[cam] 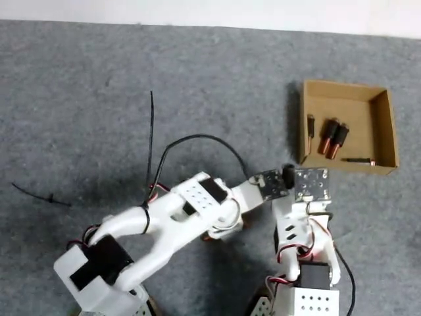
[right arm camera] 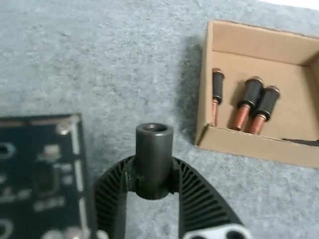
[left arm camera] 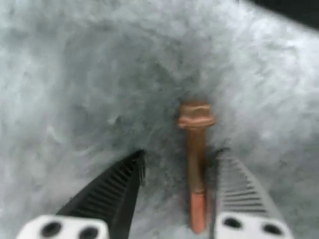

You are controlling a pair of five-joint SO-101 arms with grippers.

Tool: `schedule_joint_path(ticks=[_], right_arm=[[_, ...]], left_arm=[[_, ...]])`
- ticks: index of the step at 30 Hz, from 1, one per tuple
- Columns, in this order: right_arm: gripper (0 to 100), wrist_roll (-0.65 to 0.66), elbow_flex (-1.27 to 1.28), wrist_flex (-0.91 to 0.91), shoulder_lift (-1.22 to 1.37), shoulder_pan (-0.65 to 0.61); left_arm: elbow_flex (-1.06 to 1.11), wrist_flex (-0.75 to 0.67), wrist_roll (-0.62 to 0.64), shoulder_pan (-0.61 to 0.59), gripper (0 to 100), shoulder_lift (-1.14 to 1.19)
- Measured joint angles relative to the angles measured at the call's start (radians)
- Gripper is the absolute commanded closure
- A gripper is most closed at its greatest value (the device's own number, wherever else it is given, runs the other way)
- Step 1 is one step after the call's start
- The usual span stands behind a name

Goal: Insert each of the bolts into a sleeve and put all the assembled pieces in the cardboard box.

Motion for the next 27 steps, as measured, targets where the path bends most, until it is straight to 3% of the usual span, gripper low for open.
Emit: schedule_joint_path(ticks=[1, 15, 20, 27], right_arm=[[99.4, 0.000, 0.000, 0.000, 0.000, 0.005], [99.4, 0.000, 0.000, 0.000, 0.000, 0.023], [99.4, 0.000, 0.000, 0.000, 0.000, 0.023], [99.3, 0.000, 0.000, 0.000, 0.000, 0.023]], left_arm=[[-0.002, 0.000, 0.000, 0.000, 99, 0.000], [0.028, 0.006, -0.003, -0.037, 100, -0.038], [0.199, -0.051, 0.071, -0.107, 100, -0.272], [0.529, -0.262, 0.198, -0.227, 99, -0.764]])
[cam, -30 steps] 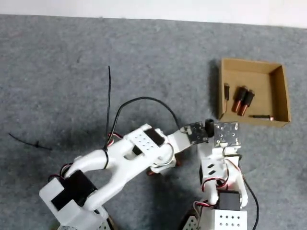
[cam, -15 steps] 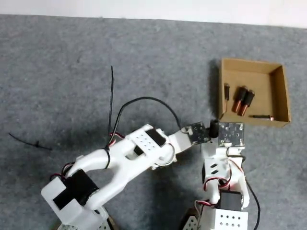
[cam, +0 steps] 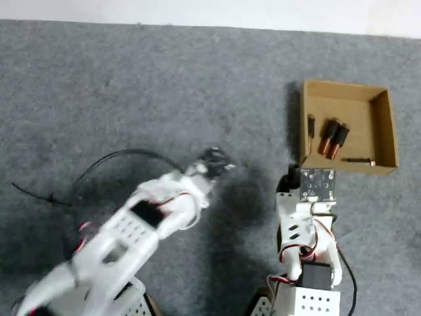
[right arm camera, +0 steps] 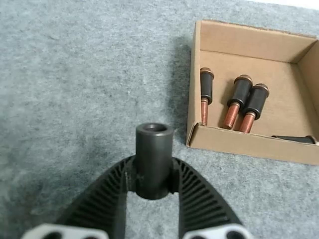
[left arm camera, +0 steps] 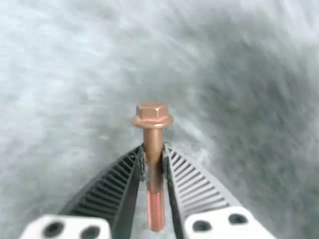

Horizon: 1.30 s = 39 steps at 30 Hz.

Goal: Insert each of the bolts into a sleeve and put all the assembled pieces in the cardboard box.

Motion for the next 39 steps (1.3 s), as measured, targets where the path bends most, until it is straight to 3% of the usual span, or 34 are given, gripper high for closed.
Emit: schedule_joint_path(ticks=[9, 15, 29, 39], right_arm=[[99.2, 0.000, 0.018, -0.081, 0.000, -0.080], [99.3, 0.080, 0.018, -0.091, 0.000, -0.230], [99.3, 0.160, 0.018, -0.141, 0.002, -0.470], [99.3, 0.272, 0.018, -0.127, 0.002, -0.589]], left_arm=[[0.264, -0.166, 0.029, -0.058, 99, -0.479], [0.365, -0.221, 0.061, -0.095, 99, -0.712], [0.473, -0.229, 0.735, -0.029, 99, -1.057], [0.473, -0.232, 1.023, -0.028, 99, -1.057]])
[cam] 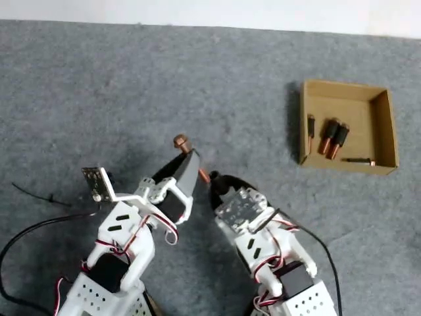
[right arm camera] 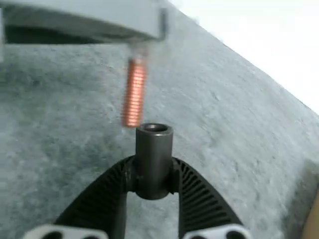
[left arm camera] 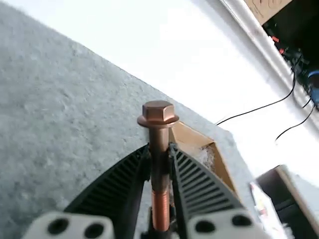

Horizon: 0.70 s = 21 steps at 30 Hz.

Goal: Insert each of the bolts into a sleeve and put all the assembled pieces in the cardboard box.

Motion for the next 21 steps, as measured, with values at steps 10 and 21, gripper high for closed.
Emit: schedule_joint_path(ticks=[10, 21], right_arm=[[99.3, 0.043, 0.000, 0.000, 0.000, -0.017], [99.3, 0.043, 0.000, 0.000, 0.000, -0.017]], left_arm=[[0.002, -0.026, 0.037, 0.021, 99, 0.000], [0.005, -0.023, 0.037, 0.021, 99, 0.000]])
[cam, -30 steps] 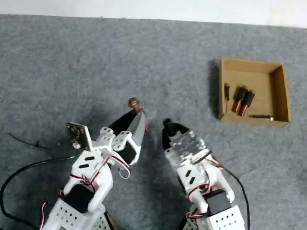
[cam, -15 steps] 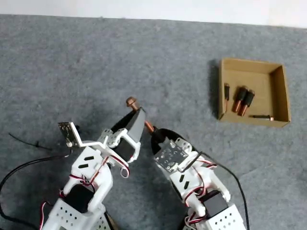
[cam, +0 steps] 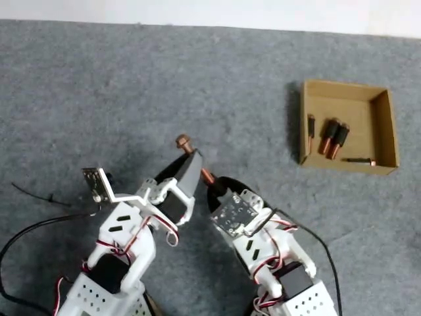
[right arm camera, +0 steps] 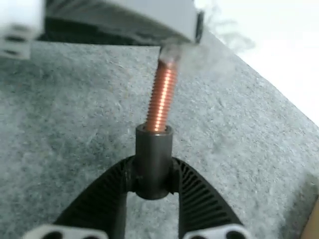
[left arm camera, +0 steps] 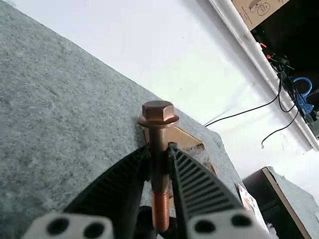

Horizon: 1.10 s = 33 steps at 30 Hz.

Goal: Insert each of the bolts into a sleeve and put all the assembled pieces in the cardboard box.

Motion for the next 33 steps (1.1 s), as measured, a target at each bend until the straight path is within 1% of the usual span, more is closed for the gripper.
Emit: schedule_joint_path(ticks=[7, 13, 18, 23, 28, 33], right_arm=[[99.3, 0.002, 0.000, 0.000, 0.000, -0.018], [99.3, 0.002, 0.000, 0.000, 0.000, -0.021], [99.3, 0.003, 0.000, -0.038, 0.002, -0.025], [99.3, 0.003, 0.000, -0.052, 0.002, -0.061], [99.3, 0.003, 0.000, -0.054, 0.002, -0.071], [99.3, 0.003, 0.000, -0.054, 0.002, -0.071]], left_arm=[[0.000, 0.012, -0.003, -0.009, 99, -0.002], [0.000, 0.012, 0.000, -0.071, 99, -0.002], [0.000, 0.061, 0.000, -0.068, 99, -0.003], [0.000, 0.063, 0.002, -0.063, 99, -0.003], [0.000, 0.074, 0.000, -0.063, 99, -0.002], [0.000, 0.107, 0.002, -0.023, 99, -0.006]])
